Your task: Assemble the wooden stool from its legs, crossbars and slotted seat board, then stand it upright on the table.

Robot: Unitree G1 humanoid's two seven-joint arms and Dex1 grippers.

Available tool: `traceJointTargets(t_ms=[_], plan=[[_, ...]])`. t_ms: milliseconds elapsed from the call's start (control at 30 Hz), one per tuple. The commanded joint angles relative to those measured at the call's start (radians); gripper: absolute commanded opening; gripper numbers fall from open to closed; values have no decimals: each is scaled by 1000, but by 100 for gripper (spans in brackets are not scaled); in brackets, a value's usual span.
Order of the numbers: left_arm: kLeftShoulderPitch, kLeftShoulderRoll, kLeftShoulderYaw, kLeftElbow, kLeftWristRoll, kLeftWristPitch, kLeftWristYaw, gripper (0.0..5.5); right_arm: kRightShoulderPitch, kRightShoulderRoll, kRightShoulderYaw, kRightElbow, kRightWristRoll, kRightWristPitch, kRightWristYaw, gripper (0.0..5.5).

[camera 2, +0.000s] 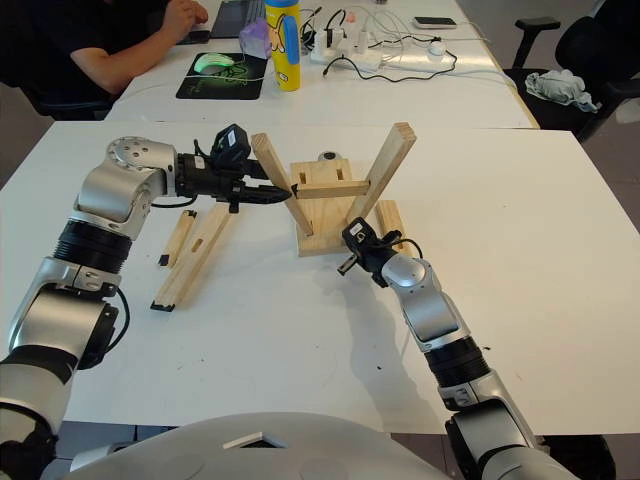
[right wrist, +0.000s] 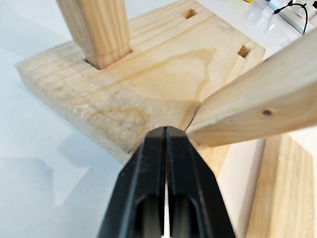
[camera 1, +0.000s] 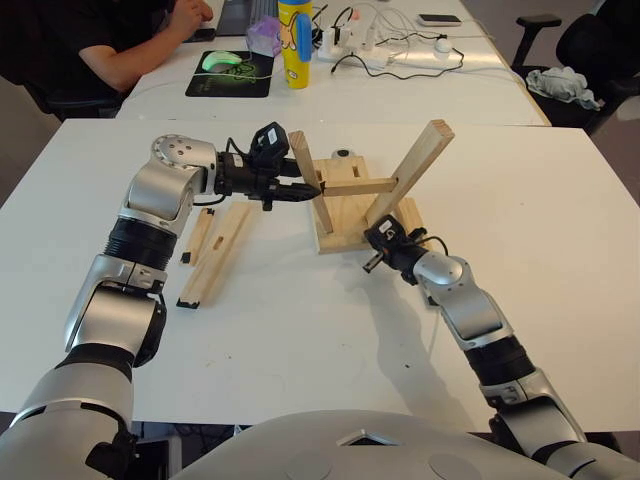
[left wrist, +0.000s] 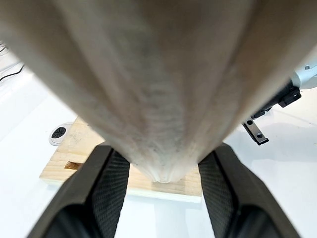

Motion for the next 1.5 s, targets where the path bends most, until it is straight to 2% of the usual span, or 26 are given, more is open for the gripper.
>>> traceJointTargets(t_ms=[33,200,367,600,800,933,1100,1333,1500], plan=[[66,-70,-131,86,100,55,-21,204,110,42,85,93,16,71,54,0],[90,-67,-132,86,101,43,-25,204,121,84,13,15,94,-9,57,0],[103,-50,-110,50,83,58,-17,204,173,128,-68,-233,261,-80,103,0],[115,-41,-99,3,65,82,-11,204,131,250,-117,-430,262,-137,-62,0],[115,-39,-104,-8,63,89,-18,204,54,240,-63,-374,23,-193,-209,0],[109,-39,-101,-4,61,87,-20,204,34,200,30,-224,-134,-104,-233,0],[109,-37,-94,-13,56,92,-15,204,46,193,54,-170,-143,-37,-186,0],[113,-34,-80,-14,50,92,-8,204,8,256,-41,-313,-63,-290,-243,0],[118,-36,-72,-24,41,89,-6,204,18,235,-26,-225,-130,-253,-256,0]])
